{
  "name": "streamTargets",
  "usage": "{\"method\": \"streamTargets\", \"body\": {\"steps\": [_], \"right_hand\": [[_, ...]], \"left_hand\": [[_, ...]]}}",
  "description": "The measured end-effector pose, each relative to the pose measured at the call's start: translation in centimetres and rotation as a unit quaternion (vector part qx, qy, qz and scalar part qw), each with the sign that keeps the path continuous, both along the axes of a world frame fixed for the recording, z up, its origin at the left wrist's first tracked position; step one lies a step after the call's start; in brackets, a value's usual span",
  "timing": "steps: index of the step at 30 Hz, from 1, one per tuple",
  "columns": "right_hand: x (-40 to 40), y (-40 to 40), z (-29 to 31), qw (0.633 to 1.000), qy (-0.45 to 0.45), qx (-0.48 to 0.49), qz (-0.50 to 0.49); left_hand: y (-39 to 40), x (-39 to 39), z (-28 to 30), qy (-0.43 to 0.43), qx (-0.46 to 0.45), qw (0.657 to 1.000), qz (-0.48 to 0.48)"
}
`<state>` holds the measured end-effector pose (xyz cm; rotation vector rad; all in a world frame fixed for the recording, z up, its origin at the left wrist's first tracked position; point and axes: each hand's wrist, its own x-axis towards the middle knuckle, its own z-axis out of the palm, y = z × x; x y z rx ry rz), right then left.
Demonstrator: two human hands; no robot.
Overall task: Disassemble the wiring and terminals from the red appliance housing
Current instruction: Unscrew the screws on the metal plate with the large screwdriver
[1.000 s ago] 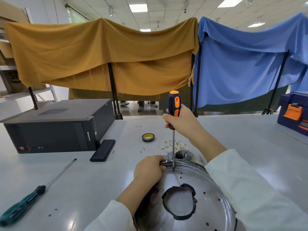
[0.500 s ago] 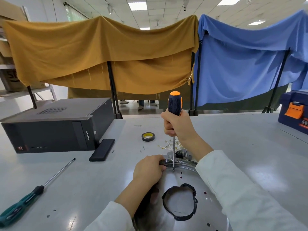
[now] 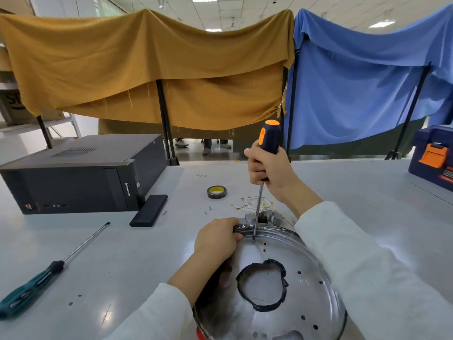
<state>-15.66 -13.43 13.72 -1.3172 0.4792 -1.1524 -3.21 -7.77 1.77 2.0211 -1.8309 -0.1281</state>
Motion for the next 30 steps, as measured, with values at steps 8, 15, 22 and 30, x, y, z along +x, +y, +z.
{"method": "streamTargets", "body": {"steps": [8,15,22,30], "right_hand": [[-1.4,-0.4,-0.7,0.998,0.018,-0.045,0.032],[0.8,2.1,-0.7,0.969,0.002,-0.075,-0.236],[0.6,1.8,-0.4,0.998,0.008,-0.061,0.035],[-0.2,1.7,-0.5,0.992,0.036,-0.092,-0.078]], "left_hand": [[-0.1,0.1,-0.1,0.004,0.000,1.000,0.000],[0.0,0.0,0.0,0.002,-0.001,1.000,-0.001],[-0.1,0.0,-0.1,0.002,0.002,1.000,-0.001],[-0.1,0.1,-0.1,0.006,0.000,1.000,-0.004]]}}
